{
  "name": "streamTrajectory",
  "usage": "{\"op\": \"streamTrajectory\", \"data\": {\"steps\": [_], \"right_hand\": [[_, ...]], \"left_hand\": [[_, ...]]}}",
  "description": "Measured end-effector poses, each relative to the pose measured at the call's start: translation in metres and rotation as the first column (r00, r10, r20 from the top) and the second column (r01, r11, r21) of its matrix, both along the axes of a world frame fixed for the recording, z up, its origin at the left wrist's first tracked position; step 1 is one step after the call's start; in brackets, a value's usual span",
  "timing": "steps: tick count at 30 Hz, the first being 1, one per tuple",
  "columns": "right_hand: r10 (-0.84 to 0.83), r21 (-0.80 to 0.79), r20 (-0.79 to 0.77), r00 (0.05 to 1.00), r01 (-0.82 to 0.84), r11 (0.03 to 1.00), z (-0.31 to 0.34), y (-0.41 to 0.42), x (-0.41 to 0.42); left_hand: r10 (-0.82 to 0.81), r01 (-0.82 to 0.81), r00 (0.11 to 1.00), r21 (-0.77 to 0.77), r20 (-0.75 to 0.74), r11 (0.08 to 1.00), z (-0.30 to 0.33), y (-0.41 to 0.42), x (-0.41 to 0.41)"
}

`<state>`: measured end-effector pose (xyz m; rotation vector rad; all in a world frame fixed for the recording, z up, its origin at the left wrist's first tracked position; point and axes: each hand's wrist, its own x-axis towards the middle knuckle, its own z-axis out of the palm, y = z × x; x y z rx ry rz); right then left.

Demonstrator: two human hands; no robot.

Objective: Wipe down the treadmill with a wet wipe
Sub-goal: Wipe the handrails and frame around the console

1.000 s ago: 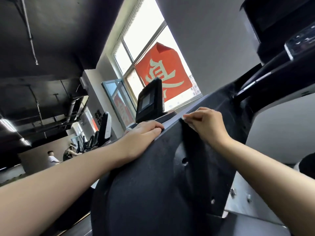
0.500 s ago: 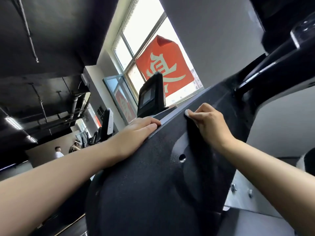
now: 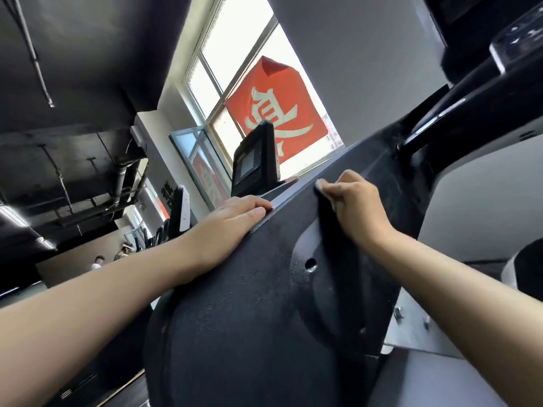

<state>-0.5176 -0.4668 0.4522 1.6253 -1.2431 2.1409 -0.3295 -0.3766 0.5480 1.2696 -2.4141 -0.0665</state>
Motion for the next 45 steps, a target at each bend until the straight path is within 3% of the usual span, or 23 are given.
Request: {"op": "streamTrajectory", "data": {"steps": [2, 5, 8, 13, 17, 21, 23, 26, 29, 32, 36, 38, 42, 45], "right_hand": [[-0.027, 0.018, 0.015, 1.000, 0.027, 0.999, 0.004, 0.012, 0.013], [0.073, -0.179, -0.183, 0.980, -0.106, 0.978, -0.014, 0.069, 0.067], [0.105, -0.253, -0.405, 0.908, -0.221, 0.942, -0.030, 0.088, 0.089], [-0.033, -0.046, -0.272, 0.962, 0.022, 0.999, 0.008, 0.039, 0.036], [0.004, -0.077, -0.242, 0.970, -0.024, 0.997, -0.034, 0.064, 0.057], [0.238, -0.057, -0.231, 0.944, -0.257, 0.965, -0.125, 0.104, 0.087], [0.213, -0.010, -0.291, 0.933, -0.226, 0.974, -0.157, 0.114, 0.099], [0.086, -0.101, -0.325, 0.942, -0.125, 0.987, -0.134, 0.107, 0.095], [-0.036, -0.243, -0.256, 0.966, -0.028, 0.970, -0.080, 0.082, 0.087], [-0.046, -0.052, -0.035, 0.998, 0.044, 0.998, -0.049, 0.060, 0.063], [-0.065, 0.061, 0.204, 0.977, 0.053, 0.997, -0.085, 0.057, 0.058], [-0.049, 0.002, 0.234, 0.971, 0.050, 0.999, -0.102, 0.071, 0.075], [0.026, -0.020, 0.126, 0.992, -0.024, 1.000, -0.107, 0.085, 0.090], [0.033, -0.045, 0.252, 0.967, -0.022, 0.999, -0.097, 0.063, 0.067]], "left_hand": [[0.004, -0.004, 1.000, -0.004, 0.001, 1.000, 0.000, 0.000, 0.001], [-0.015, 0.014, 0.999, -0.033, -0.035, 0.999, -0.001, -0.002, 0.001], [-0.019, 0.017, 0.998, -0.041, -0.055, 0.999, -0.001, -0.002, -0.001], [0.007, -0.007, 1.000, -0.029, -0.024, 1.000, 0.000, 0.002, -0.001], [-0.012, 0.011, 0.999, -0.025, -0.044, 1.000, 0.000, 0.002, -0.001], [0.001, -0.002, 0.999, -0.020, -0.050, 1.000, -0.001, 0.001, -0.002], [-0.008, 0.007, 0.999, -0.023, -0.043, 1.000, -0.001, 0.000, -0.001], [-0.011, 0.010, 1.000, -0.042, -0.022, 0.999, -0.001, -0.002, -0.001], [-0.029, 0.028, 0.999, -0.070, -0.017, 0.997, -0.001, -0.003, -0.001], [-0.033, 0.033, 0.999, -0.069, -0.010, 0.997, -0.001, -0.005, 0.002], [-0.041, 0.041, 0.999, -0.081, 0.009, 0.996, -0.001, -0.010, 0.004], [-0.048, 0.048, 0.999, -0.075, 0.006, 0.996, -0.001, -0.012, 0.004], [-0.047, 0.049, 0.998, -0.080, 0.029, 0.996, -0.001, -0.010, 0.004], [-0.014, 0.024, 0.995, -0.105, 0.098, 0.994, 0.000, -0.007, 0.003]]}}
